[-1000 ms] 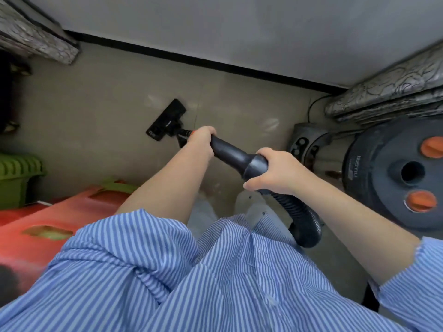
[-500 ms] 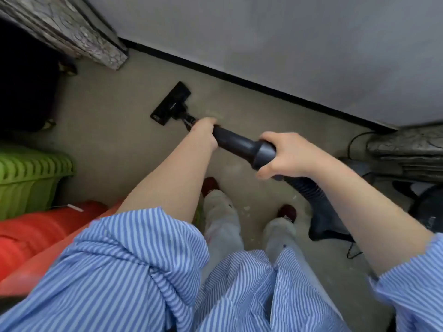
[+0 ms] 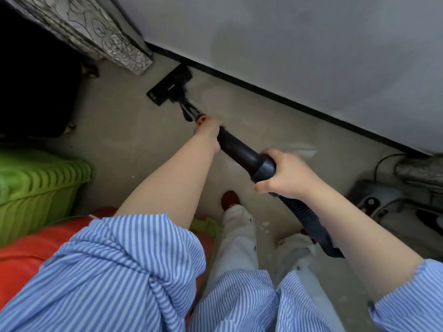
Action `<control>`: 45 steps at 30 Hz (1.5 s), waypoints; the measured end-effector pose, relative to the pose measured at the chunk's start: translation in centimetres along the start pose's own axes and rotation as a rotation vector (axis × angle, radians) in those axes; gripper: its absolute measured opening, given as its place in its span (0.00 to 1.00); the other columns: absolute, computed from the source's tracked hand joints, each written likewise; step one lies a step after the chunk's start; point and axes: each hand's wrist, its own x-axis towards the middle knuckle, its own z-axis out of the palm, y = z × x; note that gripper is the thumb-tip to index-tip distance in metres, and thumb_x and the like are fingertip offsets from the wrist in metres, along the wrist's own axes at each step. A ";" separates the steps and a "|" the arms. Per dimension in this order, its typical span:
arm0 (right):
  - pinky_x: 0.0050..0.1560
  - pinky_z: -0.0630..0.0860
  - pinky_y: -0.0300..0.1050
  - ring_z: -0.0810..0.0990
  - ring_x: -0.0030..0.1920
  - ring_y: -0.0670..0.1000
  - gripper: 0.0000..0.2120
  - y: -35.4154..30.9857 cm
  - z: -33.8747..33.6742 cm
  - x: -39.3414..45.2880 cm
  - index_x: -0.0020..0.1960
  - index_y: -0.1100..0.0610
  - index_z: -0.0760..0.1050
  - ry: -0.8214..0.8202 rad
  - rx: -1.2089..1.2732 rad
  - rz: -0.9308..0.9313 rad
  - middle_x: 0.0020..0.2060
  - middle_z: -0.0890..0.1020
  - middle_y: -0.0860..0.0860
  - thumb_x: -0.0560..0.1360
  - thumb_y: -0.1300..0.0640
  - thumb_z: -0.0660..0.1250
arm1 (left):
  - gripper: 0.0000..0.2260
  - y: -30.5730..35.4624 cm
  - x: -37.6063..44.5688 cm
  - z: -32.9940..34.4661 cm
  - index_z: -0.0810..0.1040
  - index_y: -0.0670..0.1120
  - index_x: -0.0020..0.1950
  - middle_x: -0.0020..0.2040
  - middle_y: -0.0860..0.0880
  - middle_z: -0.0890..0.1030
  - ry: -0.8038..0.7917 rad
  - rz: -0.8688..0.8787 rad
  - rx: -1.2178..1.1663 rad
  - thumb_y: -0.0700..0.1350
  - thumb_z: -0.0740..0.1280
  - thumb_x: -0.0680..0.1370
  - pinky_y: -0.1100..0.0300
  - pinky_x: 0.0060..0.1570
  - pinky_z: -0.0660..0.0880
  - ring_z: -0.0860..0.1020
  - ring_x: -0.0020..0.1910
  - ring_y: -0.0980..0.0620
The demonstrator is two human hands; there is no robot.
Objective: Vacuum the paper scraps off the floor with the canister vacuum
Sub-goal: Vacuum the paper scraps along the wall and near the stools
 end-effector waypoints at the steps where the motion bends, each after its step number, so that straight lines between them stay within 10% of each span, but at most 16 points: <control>1: 0.46 0.79 0.50 0.80 0.39 0.54 0.21 -0.4 -0.3 0.3 0.54 0.51 0.71 0.012 0.005 0.005 0.38 0.79 0.50 0.63 0.54 0.73 | 0.18 0.5 0.2 -0.2 0.72 0.37 0.63 0.46 0.41 0.77 -0.018 0.006 -0.011 0.36 0.64 0.73 0.56 0.45 0.75 0.74 0.37 0.47; 10: 0.35 0.77 0.43 0.80 0.32 0.48 0.17 -2.9 -2.7 1.2 0.50 0.51 0.72 0.072 0.066 0.004 0.37 0.78 0.48 0.64 0.56 0.74 | 0.07 3.7 -0.7 -0.6 0.71 0.39 0.53 0.37 0.44 0.73 -0.104 0.059 -0.082 0.37 0.64 0.75 0.61 0.28 0.71 0.73 0.34 0.49; 15: 0.26 0.72 0.31 0.77 0.31 0.44 0.18 -1.9 -2.8 1.2 0.51 0.52 0.71 0.048 0.036 0.008 0.35 0.76 0.45 0.65 0.56 0.74 | 0.06 3.0 -0.8 -0.3 0.71 0.40 0.52 0.38 0.44 0.72 -0.123 0.066 -0.096 0.37 0.64 0.76 0.57 0.35 0.75 0.73 0.35 0.49; 20: 0.44 0.79 0.49 0.80 0.42 0.53 0.23 1.6 -0.2 -1.1 0.58 0.54 0.71 -0.022 -0.033 -0.075 0.46 0.78 0.52 0.65 0.54 0.74 | 0.10 -0.7 -1.4 0.4 0.66 0.42 0.37 0.36 0.44 0.70 -0.067 0.015 0.081 0.37 0.62 0.78 0.55 0.49 0.74 0.71 0.33 0.49; 24: 0.48 0.79 0.52 0.80 0.43 0.54 0.26 5.1 -0.1 -4.5 0.59 0.54 0.69 -0.085 -0.119 -0.124 0.46 0.79 0.52 0.65 0.51 0.74 | 0.06 -5.3 -3.6 2.1 0.69 0.41 0.42 0.37 0.44 0.70 -0.043 0.005 0.077 0.38 0.60 0.79 0.57 0.41 0.72 0.70 0.33 0.49; 30: 0.46 0.77 0.47 0.79 0.40 0.50 0.23 13.2 -3.4 -12.6 0.54 0.53 0.71 -0.165 -0.241 -0.093 0.43 0.80 0.50 0.63 0.52 0.75 | 0.07 -14.3 -8.9 8.6 0.72 0.40 0.55 0.41 0.43 0.75 -0.112 -0.061 -0.035 0.41 0.62 0.78 0.55 0.44 0.73 0.74 0.37 0.47; 38: 0.48 0.74 0.46 0.76 0.46 0.50 0.26 20.1 -3.5 -19.1 0.58 0.50 0.71 -0.175 -0.346 -0.123 0.45 0.77 0.47 0.63 0.51 0.75 | 0.12 -22.9 -13.9 13.1 0.69 0.41 0.35 0.26 0.46 0.76 -0.155 -0.148 -0.177 0.40 0.60 0.79 0.59 0.32 0.71 0.73 0.27 0.50; 41: 0.50 0.74 0.47 0.75 0.48 0.50 0.29 21.5 -2.7 -19.4 0.63 0.48 0.69 -0.152 -0.307 -0.127 0.47 0.76 0.47 0.64 0.54 0.74 | 0.09 -24.2 -14.4 13.9 0.72 0.40 0.39 0.39 0.45 0.79 -0.160 -0.171 -0.257 0.40 0.61 0.79 0.58 0.37 0.73 0.73 0.30 0.51; 45: 0.48 0.75 0.46 0.74 0.48 0.51 0.32 22.1 -2.6 -17.0 0.66 0.47 0.67 -0.130 -0.368 -0.101 0.49 0.77 0.49 0.65 0.55 0.73 | 0.18 -23.8 -14.3 13.9 0.69 0.39 0.68 0.64 0.42 0.76 -0.153 -0.166 -0.402 0.39 0.63 0.79 0.55 0.48 0.73 0.79 0.45 0.48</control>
